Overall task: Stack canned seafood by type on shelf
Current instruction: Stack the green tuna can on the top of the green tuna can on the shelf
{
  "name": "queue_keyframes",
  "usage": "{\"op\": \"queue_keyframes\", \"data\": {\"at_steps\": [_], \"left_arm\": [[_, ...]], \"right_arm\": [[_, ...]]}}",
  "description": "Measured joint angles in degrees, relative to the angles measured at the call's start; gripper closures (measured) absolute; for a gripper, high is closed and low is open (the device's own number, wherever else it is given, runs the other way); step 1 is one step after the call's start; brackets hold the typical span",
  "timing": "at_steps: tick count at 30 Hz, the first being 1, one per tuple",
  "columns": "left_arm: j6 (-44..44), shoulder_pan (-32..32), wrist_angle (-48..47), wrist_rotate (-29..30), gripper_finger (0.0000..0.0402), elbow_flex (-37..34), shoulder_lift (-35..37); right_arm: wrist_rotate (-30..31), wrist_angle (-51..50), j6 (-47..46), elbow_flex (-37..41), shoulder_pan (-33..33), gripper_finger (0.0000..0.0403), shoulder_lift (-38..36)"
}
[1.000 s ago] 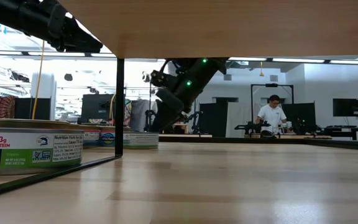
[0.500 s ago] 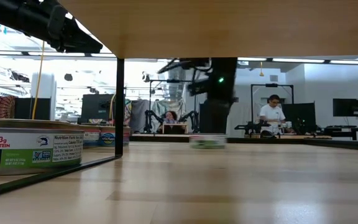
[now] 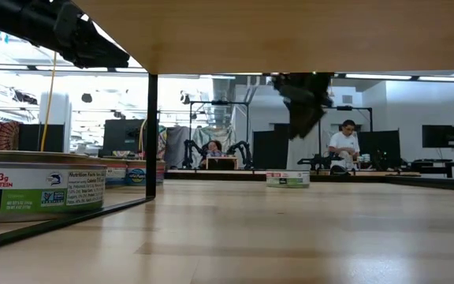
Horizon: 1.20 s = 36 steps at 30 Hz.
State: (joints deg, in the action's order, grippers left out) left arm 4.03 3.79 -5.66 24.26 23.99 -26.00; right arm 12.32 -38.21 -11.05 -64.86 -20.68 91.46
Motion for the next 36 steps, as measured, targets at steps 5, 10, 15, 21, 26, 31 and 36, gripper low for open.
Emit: {"op": "queue_keyframes", "data": {"at_steps": [5, 10, 15, 21, 26, 31, 36], "left_arm": [[-0.11, 0.00, 0.02, -0.01, 0.0162, 0.00, 0.00], [-0.17, 0.00, 0.77, 0.04, 0.0162, 0.00, 0.00], [-0.27, 0.00, 2.04, 0.19, 0.0162, 0.00, 0.00], [-0.85, 0.00, 2.09, 0.21, 0.0162, 0.00, -0.26], [-0.37, 0.00, 2.06, -0.01, 0.0162, 0.00, -1.22], [0.43, 0.02, 2.07, 0.01, 0.0162, 0.00, -2.58], [0.42, 0.02, 2.13, 0.01, 0.0162, 0.00, -3.52]], "right_arm": [[-4.52, 15.68, -3.12, 13.34, -2.94, 0.0111, -6.41], [-6.22, 23.77, -5.96, 20.31, -4.25, 0.0112, -7.40], [-6.01, 26.70, -7.13, 22.12, -4.26, 0.0113, -5.18], [-5.03, 26.12, -7.14, 22.07, -5.72, 0.0129, -4.83], [-4.94, 23.68, -7.58, 21.98, -6.72, 0.0175, -4.20], [-4.48, 23.90, -8.04, 21.92, -5.49, 0.0239, -3.02], [-3.02, 23.45, -7.98, 21.98, -5.40, 0.0285, -3.83]]}}
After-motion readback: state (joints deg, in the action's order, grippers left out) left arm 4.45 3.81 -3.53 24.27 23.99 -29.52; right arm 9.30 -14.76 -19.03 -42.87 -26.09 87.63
